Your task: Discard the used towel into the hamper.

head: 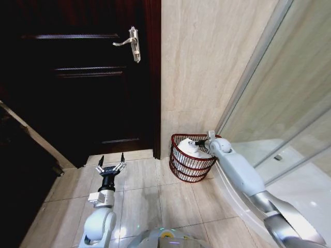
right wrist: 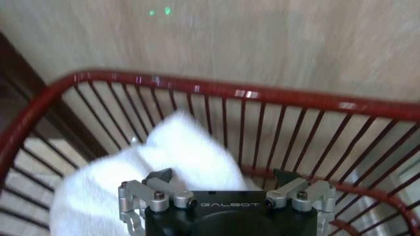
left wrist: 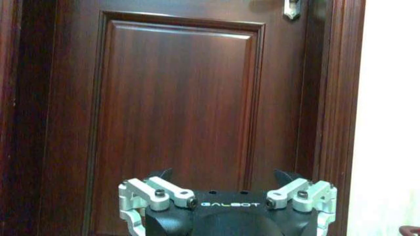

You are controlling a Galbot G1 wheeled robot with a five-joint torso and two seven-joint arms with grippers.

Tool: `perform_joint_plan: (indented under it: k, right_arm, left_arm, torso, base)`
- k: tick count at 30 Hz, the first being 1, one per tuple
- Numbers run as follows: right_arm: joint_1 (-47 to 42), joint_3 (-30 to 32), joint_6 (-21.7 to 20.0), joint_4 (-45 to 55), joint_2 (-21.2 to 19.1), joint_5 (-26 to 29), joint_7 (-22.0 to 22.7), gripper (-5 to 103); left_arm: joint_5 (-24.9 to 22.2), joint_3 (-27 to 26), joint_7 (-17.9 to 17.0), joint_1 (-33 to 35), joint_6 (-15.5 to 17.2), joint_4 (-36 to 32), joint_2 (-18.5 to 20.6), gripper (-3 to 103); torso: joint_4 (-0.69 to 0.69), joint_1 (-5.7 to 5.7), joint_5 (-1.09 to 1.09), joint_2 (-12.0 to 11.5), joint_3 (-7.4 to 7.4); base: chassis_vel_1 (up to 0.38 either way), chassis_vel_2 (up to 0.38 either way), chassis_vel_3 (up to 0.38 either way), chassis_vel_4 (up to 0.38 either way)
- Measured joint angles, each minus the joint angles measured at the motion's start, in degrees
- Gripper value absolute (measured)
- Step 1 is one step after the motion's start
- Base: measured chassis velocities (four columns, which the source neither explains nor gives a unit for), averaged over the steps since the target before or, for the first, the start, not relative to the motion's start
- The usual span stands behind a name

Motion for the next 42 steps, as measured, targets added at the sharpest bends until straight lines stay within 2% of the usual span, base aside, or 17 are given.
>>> perform_joint_plan:
  k: [4, 15, 19, 23, 25, 26, 28, 30, 31, 34, 35, 36, 38, 40, 42]
  right_arm:
    - [-0.4, -1.1, 0.0, -2.4, 0.3, -3.2, -2.0, 100]
    - [-1.9, -0.4, 0.0, -0.7, -2.6, -3.1, -2.4, 100]
    - [-1.8, 1.8, 0.0, 3.8, -2.8, -0.4, 1.6, 100]
    - [-2.5, 3.7, 0.2, 8.0, -3.7, 0.2, 3.2, 100]
    - [-4.9, 6.4, 1.0, 15.3, -5.7, 0.4, 4.9, 100]
    - [-4.9, 6.4, 1.0, 15.3, -5.7, 0.4, 4.9, 100]
    - [-7.0, 7.9, 2.6, 19.7, -7.2, 0.3, 6.0, 100]
    - [-11.8, 10.3, 6.9, 26.8, -9.7, 0.1, 8.2, 100]
    - [-11.8, 10.3, 6.9, 26.8, -9.7, 0.1, 8.2, 100]
    - [-19.1, 13.0, 13.5, 34.7, -11.5, -2.5, 11.4, 100]
    - [-21.4, 13.7, 16.3, 36.7, -11.5, -3.8, 13.2, 100]
    - [-21.4, 13.7, 16.3, 36.7, -11.5, -3.8, 13.2, 100]
    - [-23.9, 14.7, 19.4, 38.3, -11.0, -5.3, 14.9, 100]
    - [-30.1, 18.2, 24.2, 42.4, -8.0, -10.5, 17.6, 100]
    - [-31.4, 19.2, 24.8, 43.1, -7.3, -11.4, 17.8, 100]
  left_arm:
    - [0.0, 0.3, 0.0, -0.4, 0.5, -0.1, 0.0, 100]
    - [-0.8, 0.0, 0.2, -0.4, 0.2, 0.3, 0.1, 100]
    - [-0.8, 0.2, 0.2, -0.8, 0.2, 0.3, 0.4, 100]
    - [-1.1, 0.2, 0.2, -0.9, 0.2, -0.1, 0.7, 100]
    - [-1.3, 0.2, 0.2, -0.8, 0.2, -0.4, 0.7, 100]
    - [-1.3, 0.2, 0.2, -0.8, 0.2, -0.4, 0.7, 100]
    - [-1.4, 0.2, 0.2, -0.7, 0.2, -0.4, 0.6, 100]
    - [-1.5, 0.2, 0.2, -0.5, 0.1, -0.6, 0.4, 100]
    - [-1.5, 0.2, 0.2, -0.5, 0.1, -0.6, 0.4, 100]
    - [-2.0, 0.2, 0.5, -0.2, -0.3, -0.6, 0.1, 100]
    - [-2.3, 0.2, 0.7, 0.0, -0.5, -0.6, 0.1, 100]
    - [-2.3, 0.2, 0.7, 0.0, -0.5, -0.6, 0.1, 100]
    - [-2.6, 0.1, 1.0, 0.3, -0.8, -0.5, 0.1, 100]
    - [-3.9, -0.4, 1.1, 0.7, -1.0, -0.4, 0.5, 100]
    - [-4.1, -0.4, 1.1, 0.9, -1.0, -0.3, 0.7, 100]
  torso:
    - [0.01, 0.0, 0.0, 0.0, 0.0]
    - [0.0, 0.0, 0.0, 0.0, 0.0]
    - [0.02, 0.0, 0.01, 0.0, 0.0]
    - [0.02, 0.0, -0.02, 0.0, 0.0]
    - [0.02, 0.0, 0.0, 0.0, 0.0]
    - [0.02, 0.0, 0.0, 0.0, 0.0]
    - [0.01, 0.0, -0.01, 0.0, 0.0]
    - [0.01, 0.0, 0.02, 0.0, 0.0]
    - [0.01, 0.0, 0.02, 0.0, 0.0]
    - [-0.01, 0.0, 0.0, 0.0, -0.01]
    - [0.0, 0.0, 0.01, 0.0, -0.01]
    - [0.0, 0.0, 0.01, 0.0, -0.01]
    - [0.0, 0.0, 0.0, 0.0, -0.01]
    - [0.01, 0.0, 0.0, 0.0, -0.01]
    - [0.02, 0.0, 0.01, 0.0, -0.01]
  base:
    - [0.0, 0.0, 0.0, 0.0]
    - [0.0, 0.0, 0.0, 0.0]
    - [0.0, 0.0, 0.0, 0.0]
    - [0.0, 0.0, 0.0, 0.0]
    - [0.0, 0.0, 0.0, 0.0]
    - [0.0, 0.0, 0.0, 0.0]
    - [0.0, 0.0, 0.0, 0.0]
    - [0.0, 0.0, 0.0, 0.0]
    - [0.0, 0.0, 0.0, 0.0]
    - [0.0, 0.0, 0.0, 0.0]
    - [0.0, 0.0, 0.0, 0.0]
    - [0.0, 0.0, 0.0, 0.0]
    - [0.0, 0.0, 0.0, 0.0]
    - [0.0, 0.0, 0.0, 0.0]
    - [0.0, 0.0, 0.0, 0.0]
